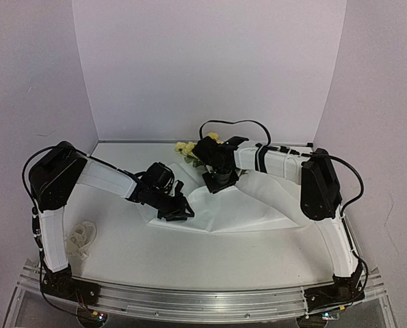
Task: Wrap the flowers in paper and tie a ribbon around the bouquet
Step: Fold the bottom corner of the flattened wrapping paper at the center of the board, then press the fold line of the 1/4-folded wrapping paper.
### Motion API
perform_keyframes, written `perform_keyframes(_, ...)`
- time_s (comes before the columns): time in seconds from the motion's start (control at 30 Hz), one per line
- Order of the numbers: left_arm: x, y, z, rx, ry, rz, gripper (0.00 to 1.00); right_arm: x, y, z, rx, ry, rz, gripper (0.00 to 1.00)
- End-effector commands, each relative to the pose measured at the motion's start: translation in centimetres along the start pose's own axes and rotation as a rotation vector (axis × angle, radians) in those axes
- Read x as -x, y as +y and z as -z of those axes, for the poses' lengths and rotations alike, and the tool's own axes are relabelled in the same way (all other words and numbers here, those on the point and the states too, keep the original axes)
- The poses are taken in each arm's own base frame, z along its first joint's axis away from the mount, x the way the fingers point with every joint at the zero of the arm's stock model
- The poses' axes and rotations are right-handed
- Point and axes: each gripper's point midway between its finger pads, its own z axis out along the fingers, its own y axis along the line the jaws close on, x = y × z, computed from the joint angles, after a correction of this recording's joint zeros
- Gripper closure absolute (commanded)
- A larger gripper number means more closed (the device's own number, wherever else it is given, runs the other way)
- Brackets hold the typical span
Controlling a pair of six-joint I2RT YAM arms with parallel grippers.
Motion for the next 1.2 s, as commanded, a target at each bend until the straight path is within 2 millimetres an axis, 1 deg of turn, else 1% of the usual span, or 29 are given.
perform_keyframes(0.0, 1.2, -0.1, 0.1, 0.022, -0.028, 0.000, 0.66, 2.0, -0.5, 3.2, 0.045, -0.067, -0.063, 0.45)
perform_keyframes(0.07, 1.1, 0.0, -0.1, 0.027, -0.024, 0.002, 0.67, 2.4, -0.8, 5.1, 0.075, -0.088, -0.099, 0.36)
perform_keyframes(0.13, 1.1, 0.2, -0.2, 0.029, -0.024, 0.002, 0.67, 2.4, -1.1, 6.7, 0.098, -0.100, -0.141, 0.28)
perform_keyframes(0.2, 1.2, 0.2, -0.2, 0.028, -0.026, 0.002, 0.67, 1.7, -1.3, 7.9, 0.134, -0.089, -0.197, 0.26)
perform_keyframes(0.3, 1.2, 0.2, -0.3, 0.027, -0.026, 0.003, 0.67, -0.2, -1.0, 9.1, 0.205, -0.051, -0.310, 0.28)
perform_keyframes(0.33, 1.1, 0.3, -0.3, 0.027, -0.024, 0.004, 0.67, -0.9, -0.6, 9.0, 0.232, -0.041, -0.342, 0.30)
perform_keyframes(0.37, 1.1, 0.4, -0.4, 0.029, -0.021, 0.007, 0.67, -2.2, -0.3, 8.6, 0.253, -0.017, -0.374, 0.32)
perform_keyframes(0.4, 1.0, 0.4, -0.4, 0.028, -0.020, 0.009, 0.67, -2.4, 0.2, 9.0, 0.297, -0.029, -0.416, 0.33)
perform_keyframes(0.43, 1.0, 0.4, -0.4, 0.026, -0.018, 0.010, 0.67, -2.9, 0.7, 8.9, 0.331, -0.032, -0.454, 0.34)
perform_keyframes(0.47, 0.9, 0.5, -0.4, 0.027, -0.017, 0.011, 0.67, -4.1, 1.2, 8.6, 0.362, -0.010, -0.481, 0.36)
perform_keyframes(0.53, 0.9, 0.6, -0.4, 0.028, -0.015, 0.011, 0.67, -5.2, 2.2, 8.1, 0.403, -0.003, -0.517, 0.42)
perform_keyframes(0.6, 0.9, 0.7, -0.4, 0.030, -0.014, 0.013, 0.67, -6.4, 3.0, 7.6, 0.424, 0.019, -0.542, 0.45)
perform_keyframes(0.7, 0.9, 0.7, -0.4, 0.028, -0.013, 0.016, 0.67, -7.1, 4.2, 6.8, 0.443, 0.028, -0.553, 0.49)
perform_keyframes(0.83, 0.9, 0.9, -0.4, 0.030, -0.014, 0.021, 0.67, -8.0, 5.4, 5.0, 0.463, 0.053, -0.599, 0.57)
perform_keyframes(0.97, 0.9, 1.2, -0.3, 0.032, -0.014, 0.027, 0.67, -8.9, 6.0, 3.7, 0.480, 0.071, -0.654, 0.63)
perform_keyframes(1.17, 1.0, 1.8, -0.3, 0.038, -0.013, 0.041, 0.67, -10.8, 6.0, 2.7, 0.466, 0.085, -0.673, 0.64)
